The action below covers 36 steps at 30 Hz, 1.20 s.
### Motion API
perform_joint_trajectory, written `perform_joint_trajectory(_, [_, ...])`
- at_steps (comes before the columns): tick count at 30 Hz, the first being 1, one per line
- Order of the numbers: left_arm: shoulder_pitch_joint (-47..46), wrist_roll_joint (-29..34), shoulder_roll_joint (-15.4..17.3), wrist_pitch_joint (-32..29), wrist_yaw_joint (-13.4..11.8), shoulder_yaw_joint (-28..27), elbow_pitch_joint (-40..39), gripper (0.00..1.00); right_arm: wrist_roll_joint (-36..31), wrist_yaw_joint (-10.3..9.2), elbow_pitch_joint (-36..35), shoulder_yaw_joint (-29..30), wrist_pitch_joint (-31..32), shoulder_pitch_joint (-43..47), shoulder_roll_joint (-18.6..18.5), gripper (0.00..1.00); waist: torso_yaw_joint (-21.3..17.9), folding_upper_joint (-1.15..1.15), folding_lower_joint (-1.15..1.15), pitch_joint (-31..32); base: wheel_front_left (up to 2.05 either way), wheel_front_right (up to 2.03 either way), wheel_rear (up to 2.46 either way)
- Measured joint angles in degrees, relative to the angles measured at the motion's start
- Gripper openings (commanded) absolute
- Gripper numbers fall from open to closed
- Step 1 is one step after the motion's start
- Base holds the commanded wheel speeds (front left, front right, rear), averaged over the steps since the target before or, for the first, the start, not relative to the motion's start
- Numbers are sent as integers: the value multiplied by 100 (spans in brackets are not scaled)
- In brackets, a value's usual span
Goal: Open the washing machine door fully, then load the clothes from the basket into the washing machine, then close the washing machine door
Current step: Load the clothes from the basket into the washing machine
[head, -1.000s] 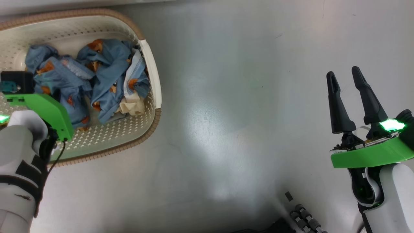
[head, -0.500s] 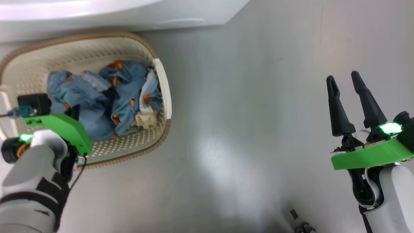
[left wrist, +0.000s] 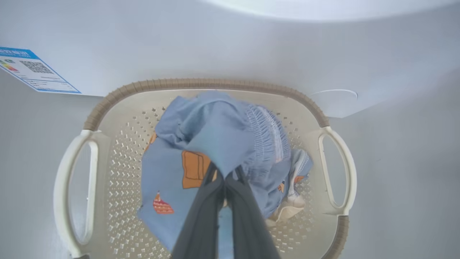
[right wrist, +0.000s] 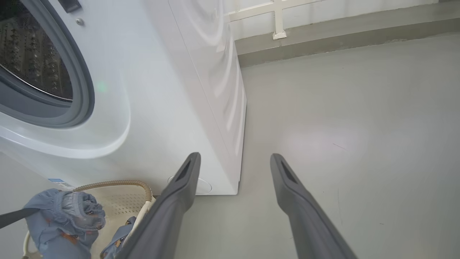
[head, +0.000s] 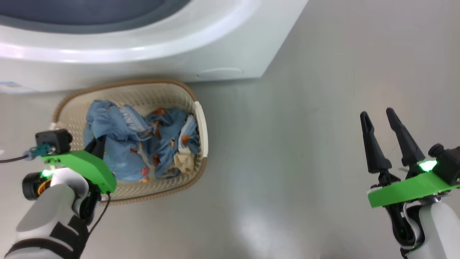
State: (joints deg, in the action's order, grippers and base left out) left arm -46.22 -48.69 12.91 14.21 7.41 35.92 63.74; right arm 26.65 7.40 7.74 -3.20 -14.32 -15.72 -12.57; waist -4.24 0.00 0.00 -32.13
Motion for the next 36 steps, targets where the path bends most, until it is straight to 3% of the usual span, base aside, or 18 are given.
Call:
perform_joint_trajectory(5, [387, 257, 157, 0, 0, -442, -575, 0, 20, -1, 74, 33, 1, 216, -5, 100, 72, 0, 0, 429, 0, 0, 0])
perform_joint_trajectory(15, [1433, 1212, 126, 1, 0, -1489, -1773, 0, 78, 0, 120, 245, 1, 775, -152, 100, 155, 0, 0, 1264, 0, 0, 0])
perform_joint_trajectory(36, [4260, 3037, -583, 0, -37, -3331, -4685, 0, 120, 0, 40, 625, 1, 1834, -176, 100, 176, 0, 0, 2484, 0, 0, 0])
